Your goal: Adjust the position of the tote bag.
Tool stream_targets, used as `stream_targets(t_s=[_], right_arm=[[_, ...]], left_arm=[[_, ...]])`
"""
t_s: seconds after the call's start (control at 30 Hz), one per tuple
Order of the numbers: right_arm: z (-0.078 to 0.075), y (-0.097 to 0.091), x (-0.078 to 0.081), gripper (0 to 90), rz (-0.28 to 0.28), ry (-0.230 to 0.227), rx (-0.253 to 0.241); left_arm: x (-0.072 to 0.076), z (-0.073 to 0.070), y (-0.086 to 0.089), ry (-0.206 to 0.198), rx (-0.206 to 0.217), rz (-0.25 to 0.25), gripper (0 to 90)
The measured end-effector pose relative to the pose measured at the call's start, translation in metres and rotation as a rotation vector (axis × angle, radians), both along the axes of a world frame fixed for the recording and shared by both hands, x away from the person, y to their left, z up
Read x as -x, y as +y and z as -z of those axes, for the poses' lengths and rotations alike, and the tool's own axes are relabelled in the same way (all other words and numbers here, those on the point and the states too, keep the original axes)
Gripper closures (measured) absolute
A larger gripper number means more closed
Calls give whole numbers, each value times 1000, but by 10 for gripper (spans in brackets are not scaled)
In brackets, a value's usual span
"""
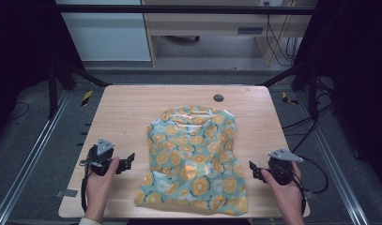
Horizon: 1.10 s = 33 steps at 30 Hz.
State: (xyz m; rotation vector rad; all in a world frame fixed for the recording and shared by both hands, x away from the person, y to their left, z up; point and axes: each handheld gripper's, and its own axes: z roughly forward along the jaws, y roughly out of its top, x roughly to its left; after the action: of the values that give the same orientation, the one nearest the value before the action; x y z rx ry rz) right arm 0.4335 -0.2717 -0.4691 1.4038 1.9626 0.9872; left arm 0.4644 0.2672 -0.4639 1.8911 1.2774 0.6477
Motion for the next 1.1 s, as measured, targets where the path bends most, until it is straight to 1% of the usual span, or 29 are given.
stream_targets(t_s=[0.03,0.07,0.13,0.17,0.2,0.23,0.3,0.33,0.37,0.4,0.43,0.47,0.5,0.53,0.57,0.6,0.67,0.7,0.73,0.77,0.87,0.9,0.97,1.0,1.03,1.1], right_arm=[[0,0,0,130,3,3,-2],[0,0,0,136,4,6,-3],[2,-1,-2,147,5,13,0],[2,0,-4,151,0,21,-6],[3,0,-5,153,0,27,-10],[2,1,-7,157,-6,35,-10],[1,1,-14,174,-18,43,-11],[-2,2,-18,185,-29,42,-16],[-6,4,-25,196,-40,45,-32],[-9,5,-32,200,-52,42,-32],[-11,7,-37,205,-57,42,-39],[-16,10,-47,211,-67,43,-52],[-18,12,-53,211,-71,41,-50],[-22,15,-61,214,-78,44,-60],[-24,18,-69,215,-88,42,-64],[-28,22,-79,212,-96,44,-78],[-32,27,-91,203,-103,48,-107],[-34,30,-98,198,-110,50,-118],[-35,33,-105,188,-114,52,-118],[-37,37,-113,181,-118,49,-120],[-38,42,-128,161,-116,61,-156],[-38,42,-133,149,-122,67,-163],[-35,44,-144,143,-117,86,-180],[-33,44,-148,144,-108,86,-189],[-31,44,-153,137,-100,98,-203],[-27,44,-161,123,-102,123,-208]], left_arm=[[0,1,-2,9,-5,9,38],[0,1,-4,19,-23,23,38],[0,3,-9,40,-29,47,39],[-1,4,-10,50,-37,57,39],[-1,4,-12,55,-32,66,41],[-3,5,-14,63,-15,82,44],[-7,5,-17,74,-7,89,46],[-11,3,-19,68,-7,97,46],[-16,1,-21,64,-19,100,47],[-20,-1,-23,64,-31,104,47],[-27,-3,-26,59,-44,107,47],[-32,-5,-28,56,-54,111,48],[-38,-7,-29,56,-58,113,49],[-43,-9,-31,51,-57,115,50],[-50,-12,-34,49,-65,118,51],[-53,-14,-35,45,-65,115,51],[-62,-17,-37,36,-58,109,53],[-62,-17,-37,36,-58,109,53],[-69,-20,-41,38,-46,111,54],[-71,-21,-43,35,-43,111,55],[-74,-24,-47,30,-48,118,56],[-75,-24,-49,30,-41,116,57],[-76,-26,-51,28,-43,119,57],[-76,-27,-53,28,-47,125,57],[-75,-27,-54,22,-41,124,57],[-74,-29,-56,18,-47,135,57]])
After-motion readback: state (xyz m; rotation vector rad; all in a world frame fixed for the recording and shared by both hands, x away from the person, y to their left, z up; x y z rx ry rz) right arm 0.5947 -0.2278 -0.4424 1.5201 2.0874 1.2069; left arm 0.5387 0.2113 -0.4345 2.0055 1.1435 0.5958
